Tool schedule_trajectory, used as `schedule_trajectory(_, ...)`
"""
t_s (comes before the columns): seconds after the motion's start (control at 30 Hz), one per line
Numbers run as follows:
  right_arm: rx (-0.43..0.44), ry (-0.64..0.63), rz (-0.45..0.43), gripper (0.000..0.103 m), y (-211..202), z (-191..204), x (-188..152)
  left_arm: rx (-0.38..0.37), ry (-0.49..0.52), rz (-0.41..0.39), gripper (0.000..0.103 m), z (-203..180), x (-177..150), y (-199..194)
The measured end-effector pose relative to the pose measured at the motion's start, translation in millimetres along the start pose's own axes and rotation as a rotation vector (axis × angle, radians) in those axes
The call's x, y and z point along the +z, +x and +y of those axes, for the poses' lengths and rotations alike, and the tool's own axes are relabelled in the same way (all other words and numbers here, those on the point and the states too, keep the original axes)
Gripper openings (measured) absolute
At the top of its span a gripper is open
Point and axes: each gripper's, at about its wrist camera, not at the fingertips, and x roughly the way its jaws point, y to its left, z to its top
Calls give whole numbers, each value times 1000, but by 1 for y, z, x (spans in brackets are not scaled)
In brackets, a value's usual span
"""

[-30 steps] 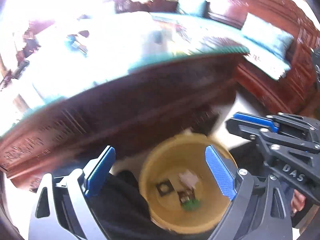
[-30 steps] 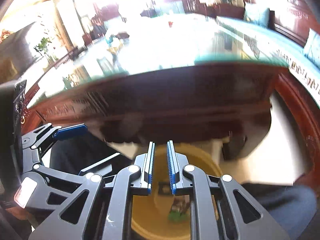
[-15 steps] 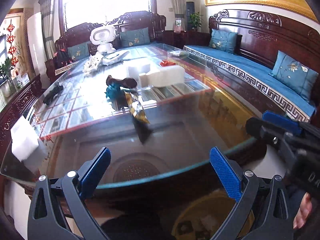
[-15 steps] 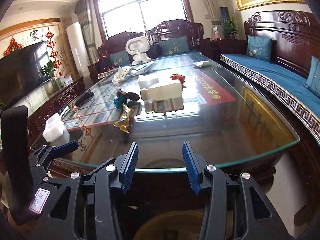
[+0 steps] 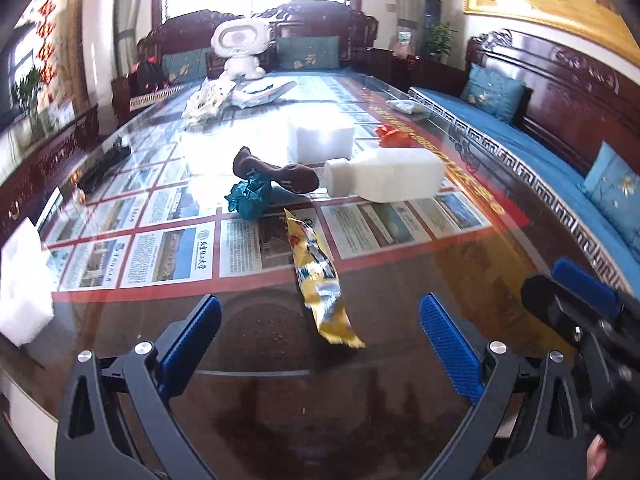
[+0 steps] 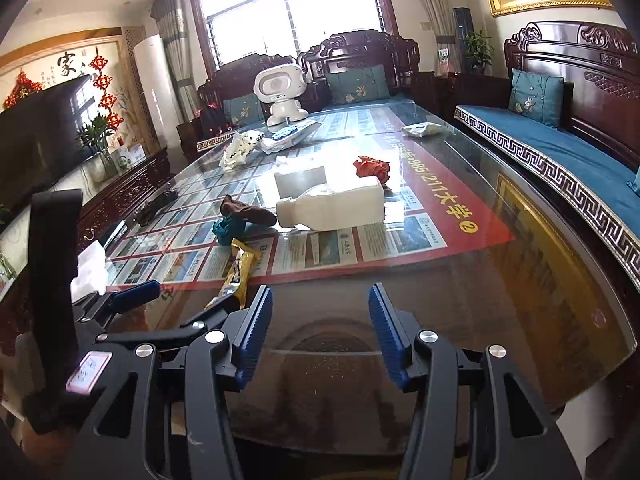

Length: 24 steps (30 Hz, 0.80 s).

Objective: Collect trash
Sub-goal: 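Move the left tool to the yellow snack wrapper and close on it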

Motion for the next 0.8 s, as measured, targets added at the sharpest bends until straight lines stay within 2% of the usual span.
schedule_trajectory(0.17, 7, 12, 11, 49, 16, -5, 8, -19, -58, 40, 99, 6, 12, 24)
schedule_trajectory(0.47, 17, -11, 34, 50, 37, -13, 20, -17, -16, 81, 96, -5, 13, 46)
schedule_trajectory(0.57, 13, -18, 39, 50, 42, -15, 23, -14, -18, 107, 71, -5, 12, 52)
schedule_trajectory(0.63, 13, -20, 44, 50, 46, -16, 25, -23, -29, 126, 66, -4, 11, 56)
schedule_trajectory(0.73, 15, -22, 48, 50, 49, -17, 26, -13, -26, 122, 49, -4, 10, 57)
schedule_trajectory(0.77, 15, -25, 51, 50, 50, -17, 27, -13, -28, 120, 41, -3, 11, 57)
schedule_trajectory(0.8, 16, -28, 53, 50, 52, -16, 27, -12, -31, 119, 28, -2, 12, 58)
